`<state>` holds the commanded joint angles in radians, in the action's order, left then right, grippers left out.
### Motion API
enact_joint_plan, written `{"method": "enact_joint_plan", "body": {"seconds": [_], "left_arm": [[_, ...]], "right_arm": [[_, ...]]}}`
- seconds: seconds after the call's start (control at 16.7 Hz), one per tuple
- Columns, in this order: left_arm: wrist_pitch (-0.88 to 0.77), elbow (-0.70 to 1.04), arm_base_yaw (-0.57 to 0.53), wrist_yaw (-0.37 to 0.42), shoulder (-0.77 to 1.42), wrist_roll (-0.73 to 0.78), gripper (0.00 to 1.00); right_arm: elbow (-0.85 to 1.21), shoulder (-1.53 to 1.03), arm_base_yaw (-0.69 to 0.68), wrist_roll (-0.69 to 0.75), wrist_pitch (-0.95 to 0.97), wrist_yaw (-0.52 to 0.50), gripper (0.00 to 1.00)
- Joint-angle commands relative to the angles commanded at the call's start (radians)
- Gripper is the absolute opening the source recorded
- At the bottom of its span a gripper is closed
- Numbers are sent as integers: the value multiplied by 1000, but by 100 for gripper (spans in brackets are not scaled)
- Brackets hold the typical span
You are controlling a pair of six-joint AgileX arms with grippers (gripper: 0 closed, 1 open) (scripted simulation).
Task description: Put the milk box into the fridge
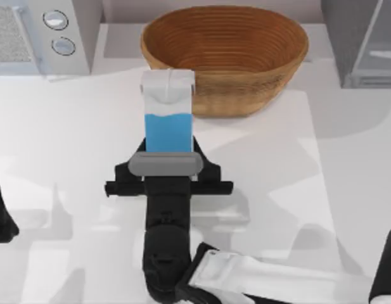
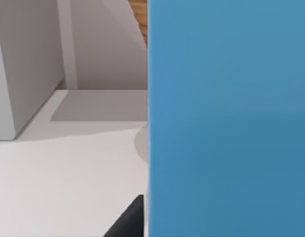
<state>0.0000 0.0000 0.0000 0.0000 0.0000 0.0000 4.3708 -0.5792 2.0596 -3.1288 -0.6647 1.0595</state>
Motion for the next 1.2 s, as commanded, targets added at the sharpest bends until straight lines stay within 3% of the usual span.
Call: {"method": "enact_joint_plan", "body": {"seconds": [1.2], "left_arm": [[0,0,0,0,0,0,100]], "right_arm": [[-51,-362,0,9,405,4,0]]}}
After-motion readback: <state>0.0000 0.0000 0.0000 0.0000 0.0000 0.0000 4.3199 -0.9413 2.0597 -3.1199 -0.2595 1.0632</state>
